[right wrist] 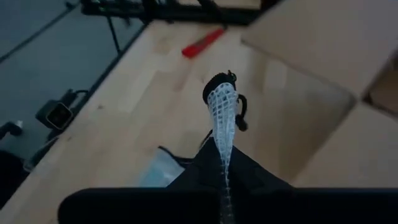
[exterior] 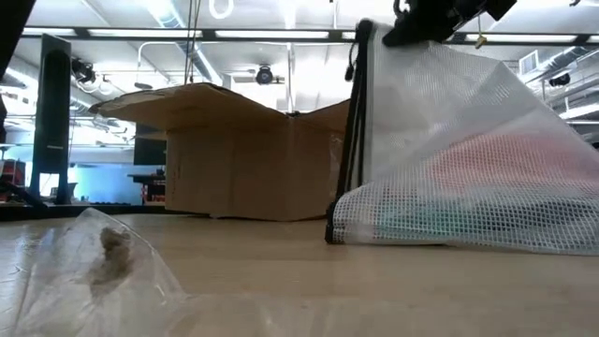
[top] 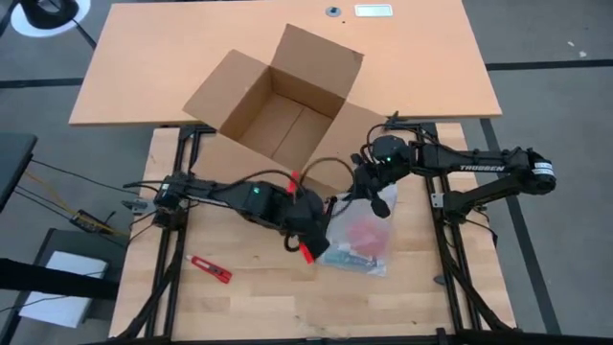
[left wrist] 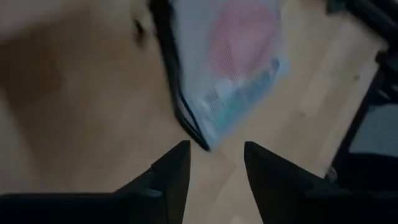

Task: Unpack boxes
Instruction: Close the zip bag

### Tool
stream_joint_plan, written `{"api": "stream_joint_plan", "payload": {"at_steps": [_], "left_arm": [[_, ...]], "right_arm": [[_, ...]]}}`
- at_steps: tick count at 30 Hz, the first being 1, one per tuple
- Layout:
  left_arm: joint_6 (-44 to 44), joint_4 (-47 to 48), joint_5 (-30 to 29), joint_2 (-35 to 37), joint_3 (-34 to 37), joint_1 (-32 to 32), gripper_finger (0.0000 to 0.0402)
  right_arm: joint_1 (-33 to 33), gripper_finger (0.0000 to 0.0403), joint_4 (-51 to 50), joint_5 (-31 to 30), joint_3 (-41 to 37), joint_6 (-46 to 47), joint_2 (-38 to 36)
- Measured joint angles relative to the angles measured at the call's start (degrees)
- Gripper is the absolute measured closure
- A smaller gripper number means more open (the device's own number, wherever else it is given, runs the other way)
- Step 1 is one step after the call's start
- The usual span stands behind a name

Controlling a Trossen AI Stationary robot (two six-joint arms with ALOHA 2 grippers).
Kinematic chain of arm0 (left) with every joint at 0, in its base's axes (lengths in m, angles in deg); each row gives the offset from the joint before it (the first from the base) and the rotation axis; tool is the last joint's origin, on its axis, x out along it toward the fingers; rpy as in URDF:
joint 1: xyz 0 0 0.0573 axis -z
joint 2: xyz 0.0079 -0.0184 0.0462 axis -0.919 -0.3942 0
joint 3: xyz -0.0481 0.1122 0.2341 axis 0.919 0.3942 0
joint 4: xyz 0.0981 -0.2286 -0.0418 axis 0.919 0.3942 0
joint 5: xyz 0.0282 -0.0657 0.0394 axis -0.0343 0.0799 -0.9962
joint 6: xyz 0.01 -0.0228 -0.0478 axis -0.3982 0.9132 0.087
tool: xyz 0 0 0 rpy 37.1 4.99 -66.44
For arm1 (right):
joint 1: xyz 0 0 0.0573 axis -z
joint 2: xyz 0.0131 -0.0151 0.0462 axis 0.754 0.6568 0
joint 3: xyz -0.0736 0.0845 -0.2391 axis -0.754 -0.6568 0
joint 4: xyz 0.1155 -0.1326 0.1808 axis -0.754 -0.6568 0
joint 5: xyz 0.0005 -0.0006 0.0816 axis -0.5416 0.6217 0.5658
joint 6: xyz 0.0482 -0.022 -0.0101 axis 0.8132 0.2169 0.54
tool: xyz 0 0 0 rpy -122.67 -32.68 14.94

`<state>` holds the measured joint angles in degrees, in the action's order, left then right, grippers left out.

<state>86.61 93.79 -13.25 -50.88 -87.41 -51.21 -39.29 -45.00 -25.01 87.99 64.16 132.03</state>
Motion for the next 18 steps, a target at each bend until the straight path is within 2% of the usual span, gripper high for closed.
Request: {"api": "stream_joint_plan", "payload": {"at_steps": [4,8,13,15,18], "left_arm": [[0.31,-7.31,3.16,0.12,8.67,2.05,0.0241],[0.22,-12.5,6.52,0.5,18.65,5.15,0.0241],[0.25,-14.31,7.27,5.78,30.32,8.37,0.0241],[0.45,-19.88,5.86,8.89,36.33,9.15,0.0241],[1.94,-33.76,3.03,13.91,46.69,9.55,0.0241]], "right_arm": [[-0.59,0.04,-3.31,-4.02,0.0,3.1,0.08],[-2.26,0.0401,-6.15,-11.91,0.0,7.86,0.1],[-5.33,0.0401,-7.76,-21.36,-0.03,18.06,0.32],[-6.93,0.0401,-7.89,-24.69,-0.04,22.06,0.3],[-9.33,0.0402,-7.87,-29.58,-0.04,26.95,0.32]]}}
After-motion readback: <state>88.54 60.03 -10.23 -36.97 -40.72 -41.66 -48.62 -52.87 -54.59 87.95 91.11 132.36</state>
